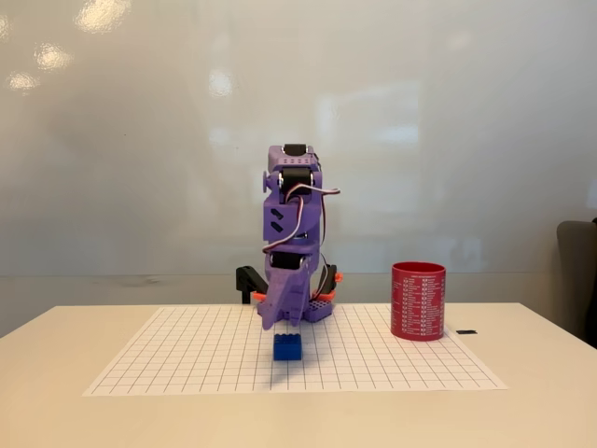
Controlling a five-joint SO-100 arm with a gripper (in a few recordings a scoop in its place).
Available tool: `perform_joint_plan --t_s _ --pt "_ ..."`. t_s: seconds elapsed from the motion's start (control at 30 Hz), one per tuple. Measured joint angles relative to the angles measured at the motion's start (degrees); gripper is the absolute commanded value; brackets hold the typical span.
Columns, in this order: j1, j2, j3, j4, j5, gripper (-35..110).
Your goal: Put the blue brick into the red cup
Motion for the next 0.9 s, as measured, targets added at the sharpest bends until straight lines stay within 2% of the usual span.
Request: perform_joint_plan --t_s 0.47,0.67,0.9 --pt "-2.9 -5.8 -6.5 8.26 -12.48 53" --pt "-0.53 -8.35 -6.94 8.35 -14.68 53" --pt "5.89 -10.37 -5.98 3.43 -20.57 51"
